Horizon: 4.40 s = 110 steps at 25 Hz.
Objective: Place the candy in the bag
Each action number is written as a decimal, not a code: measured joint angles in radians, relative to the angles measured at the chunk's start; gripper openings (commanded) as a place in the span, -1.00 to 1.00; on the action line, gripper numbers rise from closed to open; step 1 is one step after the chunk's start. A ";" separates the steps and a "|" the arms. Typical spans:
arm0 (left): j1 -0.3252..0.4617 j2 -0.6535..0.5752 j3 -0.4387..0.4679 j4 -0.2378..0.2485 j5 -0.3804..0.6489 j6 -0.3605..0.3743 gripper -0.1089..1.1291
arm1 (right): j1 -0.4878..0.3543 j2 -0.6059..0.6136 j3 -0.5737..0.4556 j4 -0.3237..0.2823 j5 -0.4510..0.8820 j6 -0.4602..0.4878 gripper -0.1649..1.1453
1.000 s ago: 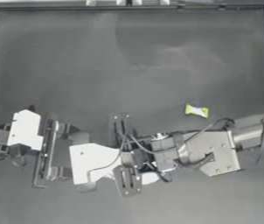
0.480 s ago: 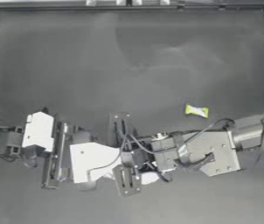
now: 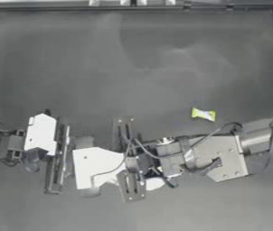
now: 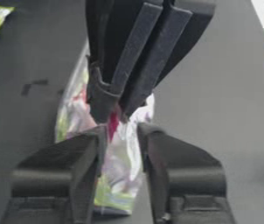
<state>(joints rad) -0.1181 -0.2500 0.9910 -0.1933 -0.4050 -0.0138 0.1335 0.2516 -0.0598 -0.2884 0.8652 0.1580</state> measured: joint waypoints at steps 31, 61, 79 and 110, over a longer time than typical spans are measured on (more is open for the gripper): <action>0.003 0.048 -0.038 0.000 0.032 0.011 -0.04 | 0.005 0.002 0.000 0.000 -0.008 0.000 -0.63; -0.025 0.035 -0.038 0.023 0.034 0.054 -0.74 | 0.006 -0.020 0.049 -0.003 0.008 0.037 -0.63; -0.023 0.035 -0.037 0.023 0.035 0.054 -0.74 | 0.006 -0.098 0.196 0.026 -0.006 0.112 -0.63; -0.023 0.035 -0.038 0.023 0.025 0.055 -0.74 | 0.118 -0.321 0.479 -0.054 -0.034 0.457 -0.63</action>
<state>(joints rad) -0.1411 -0.2148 0.9526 -0.1703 -0.3804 0.0414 0.2516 -0.0690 0.4188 -0.3421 0.8314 0.6151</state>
